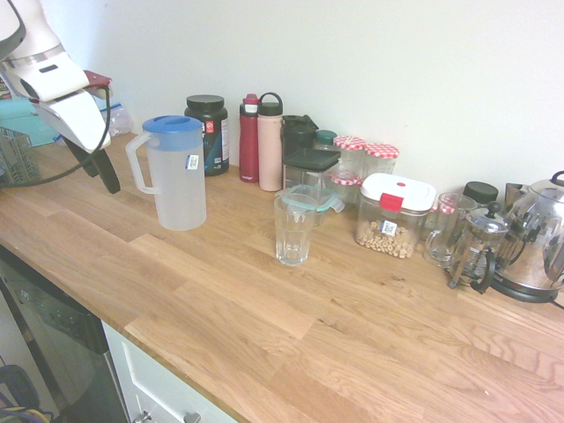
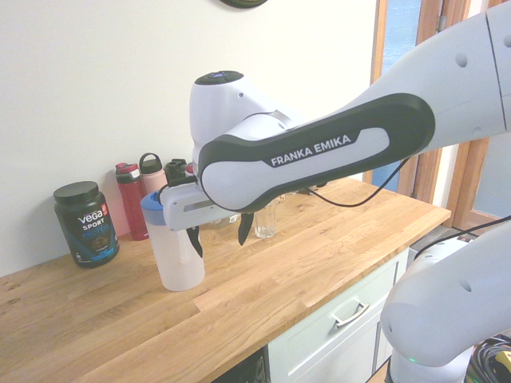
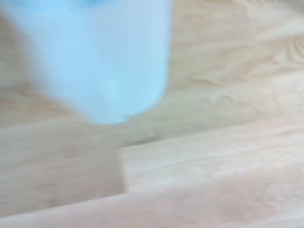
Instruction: Pour me some water
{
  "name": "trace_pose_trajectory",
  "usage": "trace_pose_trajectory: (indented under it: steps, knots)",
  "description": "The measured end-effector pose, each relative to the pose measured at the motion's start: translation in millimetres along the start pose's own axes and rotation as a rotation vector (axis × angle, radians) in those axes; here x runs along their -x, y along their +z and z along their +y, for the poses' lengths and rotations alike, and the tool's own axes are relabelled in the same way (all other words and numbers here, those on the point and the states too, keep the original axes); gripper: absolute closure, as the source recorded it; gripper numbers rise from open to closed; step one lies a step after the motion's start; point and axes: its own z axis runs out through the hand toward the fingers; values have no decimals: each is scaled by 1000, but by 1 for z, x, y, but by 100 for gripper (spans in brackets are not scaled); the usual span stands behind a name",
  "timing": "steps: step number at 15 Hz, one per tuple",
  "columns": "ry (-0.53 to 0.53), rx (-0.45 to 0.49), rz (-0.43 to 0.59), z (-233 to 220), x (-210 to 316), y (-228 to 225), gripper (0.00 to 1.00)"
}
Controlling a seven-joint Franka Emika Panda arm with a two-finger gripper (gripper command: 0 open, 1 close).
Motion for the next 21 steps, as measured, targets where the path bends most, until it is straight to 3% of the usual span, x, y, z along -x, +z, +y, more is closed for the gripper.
trace_pose_trajectory:
  steps: [5,6,21]
  knots:
    - [-7,-89,95,-56,-9,18,0]
    - [-20,-88,103,-65,-8,26,100]
    - [-46,-78,155,-100,-3,63,100]
